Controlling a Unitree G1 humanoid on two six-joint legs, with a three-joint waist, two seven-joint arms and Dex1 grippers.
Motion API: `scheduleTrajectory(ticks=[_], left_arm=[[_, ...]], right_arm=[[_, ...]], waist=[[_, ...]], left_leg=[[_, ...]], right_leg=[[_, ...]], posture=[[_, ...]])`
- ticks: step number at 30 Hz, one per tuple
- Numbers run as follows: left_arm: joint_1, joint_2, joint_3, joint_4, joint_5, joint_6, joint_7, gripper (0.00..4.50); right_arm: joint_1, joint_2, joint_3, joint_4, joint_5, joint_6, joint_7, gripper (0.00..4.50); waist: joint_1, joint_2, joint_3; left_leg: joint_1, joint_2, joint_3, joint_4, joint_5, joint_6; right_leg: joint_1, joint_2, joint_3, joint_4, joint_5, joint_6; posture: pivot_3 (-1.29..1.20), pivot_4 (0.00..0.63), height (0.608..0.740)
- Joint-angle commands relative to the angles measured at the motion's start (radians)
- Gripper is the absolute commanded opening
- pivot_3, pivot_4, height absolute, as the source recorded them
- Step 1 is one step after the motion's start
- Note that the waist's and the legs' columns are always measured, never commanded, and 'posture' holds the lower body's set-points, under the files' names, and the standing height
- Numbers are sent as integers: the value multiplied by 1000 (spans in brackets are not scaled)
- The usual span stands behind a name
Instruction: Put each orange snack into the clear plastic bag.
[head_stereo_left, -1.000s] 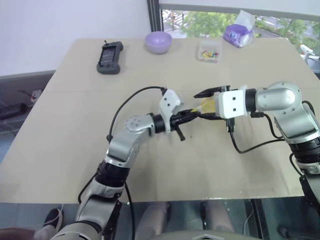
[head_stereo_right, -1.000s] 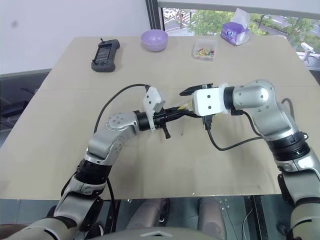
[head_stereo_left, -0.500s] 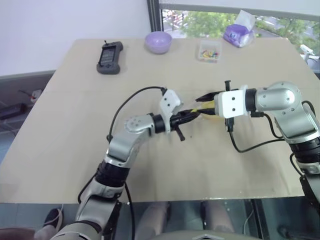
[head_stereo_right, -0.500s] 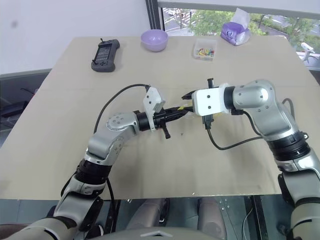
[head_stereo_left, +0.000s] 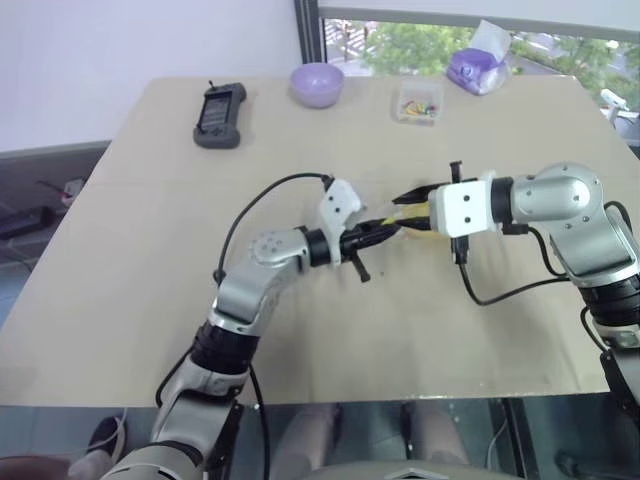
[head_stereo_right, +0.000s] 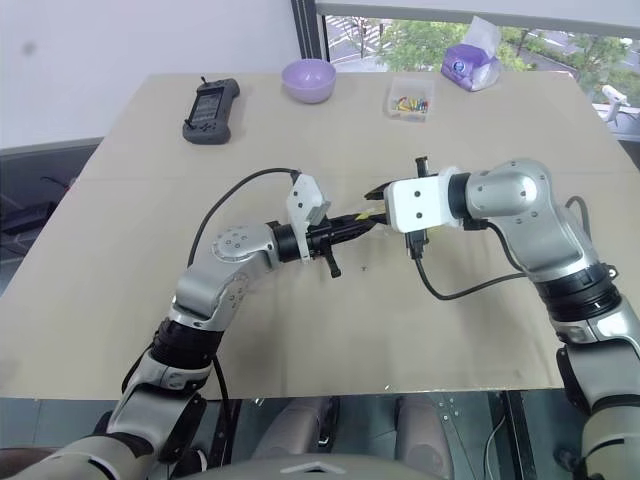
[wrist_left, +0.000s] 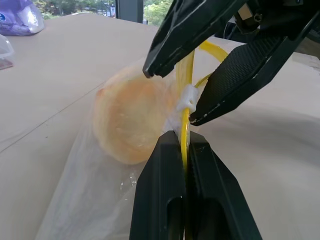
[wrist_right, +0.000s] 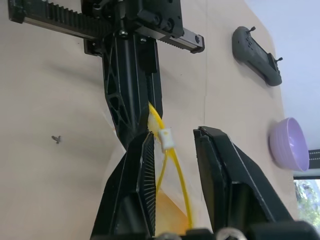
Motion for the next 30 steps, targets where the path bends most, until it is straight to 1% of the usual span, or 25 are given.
scheduleTrajectory(ticks=[1,15,18,22,26,30], left_arm=[[-1,1,-4,-32,2,-13,0,0],[-1,12,-1,-27,11,-22,2,0],[-5,31,10,-4,41,-40,17,0],[-40,53,19,98,145,-99,100,0],[-73,53,52,171,175,-143,150,0],[-93,50,64,200,192,-176,185,0]], right_arm=[[-5,-1,-27,-44,26,4,2,81],[-8,-15,-34,-39,6,18,-5,81],[-3,-43,-42,-43,-14,45,-3,81],[5,-64,-52,-55,-40,114,-23,81],[4,-77,-51,-63,-57,166,-38,81],[4,-95,-54,-68,-71,209,-44,81]], waist=[[0,0,0],[0,0,0],[0,0,0],[2,0,0],[1,0,0],[2,0,0]], left_leg=[[0,0,0,0,0,0],[0,0,0,0,0,0],[0,0,0,0,0,0],[0,0,0,0,0,0],[0,0,0,0,0,0],[0,0,0,0,0,0]], right_leg=[[0,0,0,0,0,0],[0,0,0,0,0,0],[0,0,0,0,0,0],[0,0,0,0,0,0],[0,0,0,0,0,0],[0,0,0,0,0,0]], posture=[[0,150,740],[0,150,740],[0,150,740],[0,150,740],[0,150,740],[0,150,740]])
